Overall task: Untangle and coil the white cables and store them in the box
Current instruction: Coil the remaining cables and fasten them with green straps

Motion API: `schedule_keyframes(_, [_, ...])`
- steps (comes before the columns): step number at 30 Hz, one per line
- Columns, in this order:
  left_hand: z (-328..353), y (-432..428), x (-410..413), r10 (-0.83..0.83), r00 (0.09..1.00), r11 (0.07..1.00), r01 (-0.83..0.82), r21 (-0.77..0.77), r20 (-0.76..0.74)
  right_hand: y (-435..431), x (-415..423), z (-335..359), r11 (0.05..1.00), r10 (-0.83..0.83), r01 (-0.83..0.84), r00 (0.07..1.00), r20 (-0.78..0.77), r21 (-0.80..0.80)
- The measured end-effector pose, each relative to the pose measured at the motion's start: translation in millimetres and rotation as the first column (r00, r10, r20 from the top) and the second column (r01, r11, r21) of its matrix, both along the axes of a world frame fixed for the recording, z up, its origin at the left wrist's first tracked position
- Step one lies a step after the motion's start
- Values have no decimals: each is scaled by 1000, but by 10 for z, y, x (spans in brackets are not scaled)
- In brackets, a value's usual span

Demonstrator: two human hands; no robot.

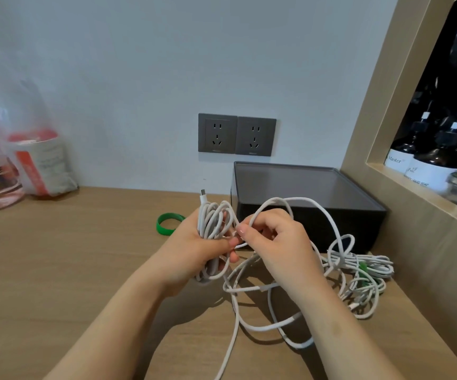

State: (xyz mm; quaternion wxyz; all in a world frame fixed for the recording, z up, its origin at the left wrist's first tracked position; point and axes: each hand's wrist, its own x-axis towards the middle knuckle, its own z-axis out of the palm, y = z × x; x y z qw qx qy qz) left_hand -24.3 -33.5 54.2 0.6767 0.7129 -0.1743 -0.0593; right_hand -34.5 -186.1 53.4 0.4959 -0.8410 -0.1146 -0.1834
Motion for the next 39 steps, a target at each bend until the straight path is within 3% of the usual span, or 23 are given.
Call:
schedule_keyframes(3, [14,1,-9,-1,1000,1000,1,13,3,52,-12,-16,999,-34,37,997,74,-39])
schedule_keyframes(5, [8,3,4,14,1000,1000,-14,27,4,58,-17,-11,999,-44,45,998,34,-25])
schedule_keyframes(8, [-7,14,42,79,997,997,-79,11,4,32,-28,68,969,-58,91,987,-147,230])
schedule_keyframes(10, [1,13,50,122,992,992,-122,10,11,21,-26,108,882,6,117,966,-258,457])
schedule_keyframes(12, [11,-4,25,149,987,983,-155,102,64,21,-18,117,817,65,116,955,-289,565])
schedule_keyframes(14, [-1,-25,-5,145,975,941,-188,283,168,19,-31,119,816,110,72,955,-276,574])
schedule_keyframes(16, [-28,-41,-12,83,960,853,-207,479,268,2,-44,114,855,162,-7,953,-255,519])
schedule_keyframes(18, [-49,-45,4,66,956,798,-223,560,285,-28,-52,107,887,209,-84,950,-232,455])
schedule_keyframes(24, [-83,6,33,39,982,784,-146,604,186,-10,-90,93,906,318,-246,932,-171,345])
schedule_keyframes(30, [-104,-2,53,75,978,841,-167,515,194,-29,-64,81,951,189,-151,975,-120,269])
schedule_keyframes(34, [-84,-10,28,25,970,863,-143,484,242,-56,-24,38,993,105,-108,991,-82,-41])
schedule_keyframes(39, [-125,20,87,20,972,857,-138,496,235,-40,-25,21,944,99,-47,985,142,-328])
